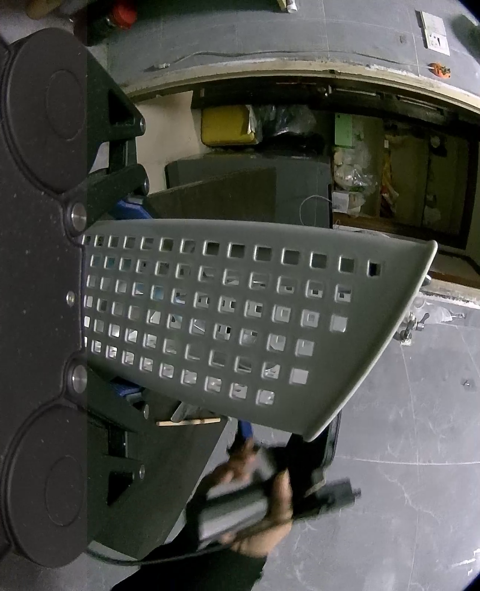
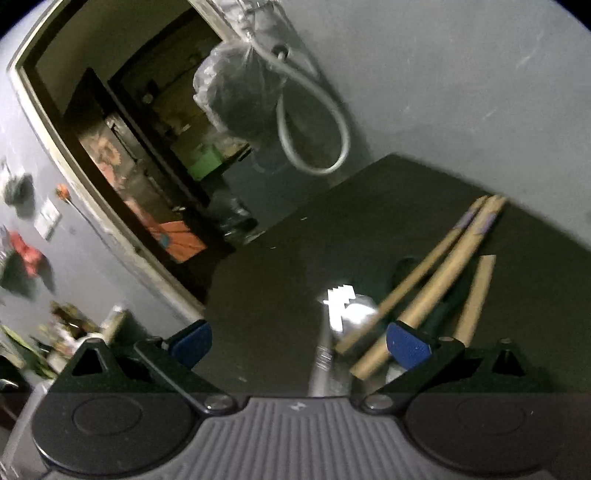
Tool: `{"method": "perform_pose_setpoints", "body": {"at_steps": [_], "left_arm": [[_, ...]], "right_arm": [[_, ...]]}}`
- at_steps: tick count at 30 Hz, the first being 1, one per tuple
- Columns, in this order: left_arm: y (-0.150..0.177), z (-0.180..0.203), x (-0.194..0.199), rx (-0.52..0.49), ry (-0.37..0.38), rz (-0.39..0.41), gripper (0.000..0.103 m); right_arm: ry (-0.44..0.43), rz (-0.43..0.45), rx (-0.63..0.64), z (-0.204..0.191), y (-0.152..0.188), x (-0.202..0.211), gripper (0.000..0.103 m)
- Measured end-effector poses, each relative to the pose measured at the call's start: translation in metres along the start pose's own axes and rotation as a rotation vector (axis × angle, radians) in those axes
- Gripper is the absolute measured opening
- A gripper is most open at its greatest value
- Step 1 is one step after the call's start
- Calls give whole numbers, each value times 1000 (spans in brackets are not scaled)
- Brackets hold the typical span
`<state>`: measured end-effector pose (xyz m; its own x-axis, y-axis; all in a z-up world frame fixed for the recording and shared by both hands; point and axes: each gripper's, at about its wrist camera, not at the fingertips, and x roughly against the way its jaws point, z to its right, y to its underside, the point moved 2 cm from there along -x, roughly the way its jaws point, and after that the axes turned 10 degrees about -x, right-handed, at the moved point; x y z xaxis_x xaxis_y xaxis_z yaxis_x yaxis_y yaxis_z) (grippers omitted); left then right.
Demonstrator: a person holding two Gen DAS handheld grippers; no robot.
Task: Organize utensils
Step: 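Move the right tool back down to the utensil pile, then close the right tool on another silver spoon in the pile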
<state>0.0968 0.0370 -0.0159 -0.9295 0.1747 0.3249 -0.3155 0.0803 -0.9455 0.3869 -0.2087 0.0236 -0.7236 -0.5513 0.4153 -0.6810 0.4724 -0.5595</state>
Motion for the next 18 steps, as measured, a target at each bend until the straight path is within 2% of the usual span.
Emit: {"method": "perform_pose_setpoints", "body": {"at_steps": [3, 6, 8, 14, 18], "left_arm": [[-1, 2, -1, -1, -6, -3, 78], [-3, 4, -1, -2, -13, -5, 78], [-3, 5, -2, -2, -16, -10, 78], [-5, 7, -4, -2, -18, -19, 78], [-6, 7, -5, -1, -19, -21, 78]], "right_arm": [[-41, -96, -22, 3, -19, -37, 103], [2, -152, -97, 16, -33, -65, 103], [-13, -184, -167, 26, -40, -77, 103], [-21, -185, -259, 49, -53, -101, 103], [-9, -150, -223, 51, -61, -108, 103]]}}
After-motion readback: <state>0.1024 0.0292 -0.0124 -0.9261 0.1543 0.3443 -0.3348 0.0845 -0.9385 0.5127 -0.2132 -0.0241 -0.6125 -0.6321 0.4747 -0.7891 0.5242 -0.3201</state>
